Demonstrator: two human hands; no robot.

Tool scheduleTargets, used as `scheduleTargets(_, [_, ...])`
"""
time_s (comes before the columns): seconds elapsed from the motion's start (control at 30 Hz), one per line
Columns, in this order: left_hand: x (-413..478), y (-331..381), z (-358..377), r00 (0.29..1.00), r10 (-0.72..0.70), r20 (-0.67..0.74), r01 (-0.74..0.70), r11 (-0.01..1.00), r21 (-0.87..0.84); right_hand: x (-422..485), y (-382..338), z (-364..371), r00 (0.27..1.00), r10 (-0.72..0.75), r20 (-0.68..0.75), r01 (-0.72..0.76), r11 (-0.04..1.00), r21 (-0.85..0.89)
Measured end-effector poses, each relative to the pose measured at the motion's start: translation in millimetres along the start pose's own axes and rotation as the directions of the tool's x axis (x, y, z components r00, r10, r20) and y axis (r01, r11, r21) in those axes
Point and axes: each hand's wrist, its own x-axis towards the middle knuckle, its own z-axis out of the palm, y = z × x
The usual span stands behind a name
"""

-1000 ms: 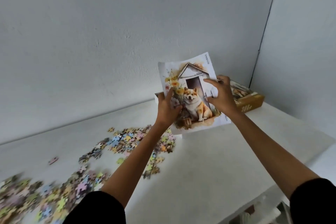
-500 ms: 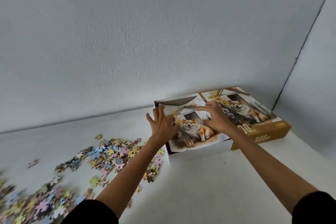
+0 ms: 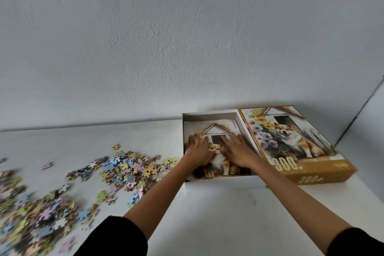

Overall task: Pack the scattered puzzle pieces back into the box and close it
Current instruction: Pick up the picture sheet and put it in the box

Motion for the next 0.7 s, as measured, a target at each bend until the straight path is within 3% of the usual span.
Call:
scheduleTargets(0.2, [8.5, -0.3, 5.5, 0.978, 0.016, -0.206, -0.041, 0.993, -0.114, 18.5, 6.9, -4.2, 0.994, -0.052, -0.094, 0.061, 0.994, 0.091])
scheduleTargets(0.57, [-9.9, 6.3, 3.5, 0.993, -0.007, -0.115, -0.005, 0.994, -0.105, -3.0, 6.4, -4.0, 0.990, -0.022, -0.142, 0.035, 0.995, 0.096])
scheduleTargets(0.7, [-24.0, 1.4, 12.7, 0.997, 0.034, -0.065, -0.039, 0.997, -0.071, -23.3, 4.9, 0.1, 0.996, -0.037, -0.077, 0.041, 0.997, 0.060])
